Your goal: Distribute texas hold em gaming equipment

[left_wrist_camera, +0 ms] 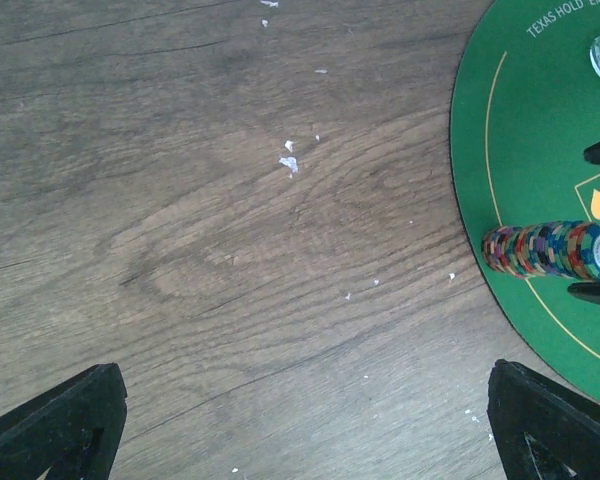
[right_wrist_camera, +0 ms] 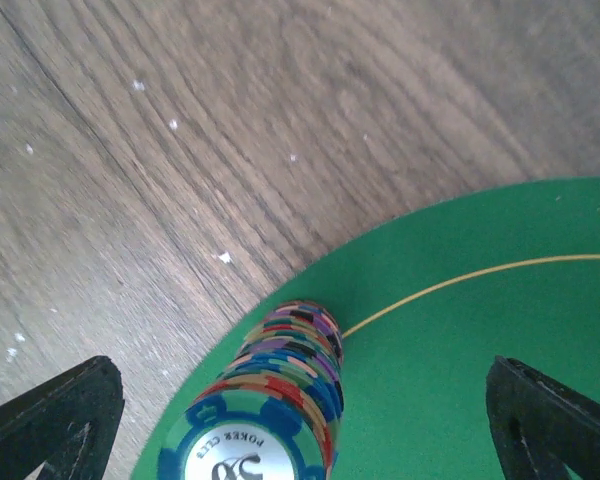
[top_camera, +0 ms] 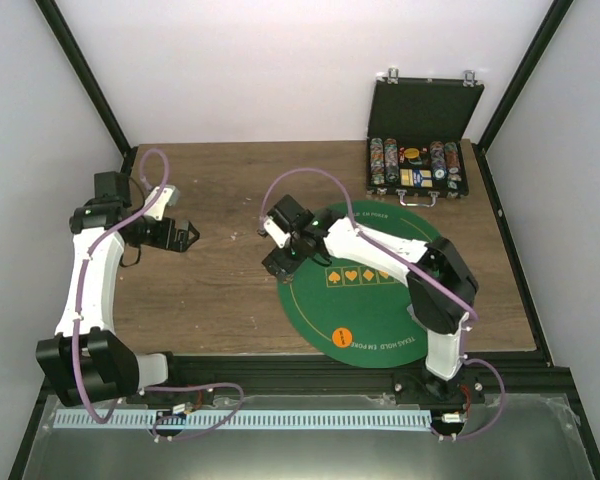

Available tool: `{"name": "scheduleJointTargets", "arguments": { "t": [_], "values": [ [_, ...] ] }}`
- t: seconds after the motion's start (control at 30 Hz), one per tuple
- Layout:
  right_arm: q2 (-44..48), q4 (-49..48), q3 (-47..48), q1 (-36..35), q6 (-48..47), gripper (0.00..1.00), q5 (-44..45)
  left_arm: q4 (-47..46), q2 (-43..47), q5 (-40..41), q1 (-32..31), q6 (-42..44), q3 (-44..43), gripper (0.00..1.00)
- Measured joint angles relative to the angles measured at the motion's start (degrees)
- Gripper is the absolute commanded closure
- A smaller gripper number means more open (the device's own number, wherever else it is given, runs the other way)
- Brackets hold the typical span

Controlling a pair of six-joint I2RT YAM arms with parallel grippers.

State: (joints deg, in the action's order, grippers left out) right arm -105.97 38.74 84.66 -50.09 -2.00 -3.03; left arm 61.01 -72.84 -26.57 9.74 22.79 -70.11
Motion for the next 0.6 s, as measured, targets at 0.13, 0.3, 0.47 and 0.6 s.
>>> {"name": "scheduleJointTargets", "arguments": {
  "t": [0.13,0.3,0.47,0.6],
  "values": [
    [-2.8,1.4,0.1,-0.6,-0.8,0.04,0.7,0.0,-0.9,-0.1,0.0,0.0,0.0,0.00],
    [-6.1,2.5,1.0,-1.9,-1.4,0.24,0.9,0.0,-1.9,-0.1,0.0,0.0,0.0,0.01],
    [-6.9,3.3,1.1,-2.0,-1.0,0.31,1.9,0.0,-1.9,0.0,0.0,0.0,0.0,0.01],
    [-6.9,3.3,1.2,-2.0,-0.7,0.34,2.3,0.0,-1.9,0.0,0.0,0.0,0.0,0.01]
  ]
}}
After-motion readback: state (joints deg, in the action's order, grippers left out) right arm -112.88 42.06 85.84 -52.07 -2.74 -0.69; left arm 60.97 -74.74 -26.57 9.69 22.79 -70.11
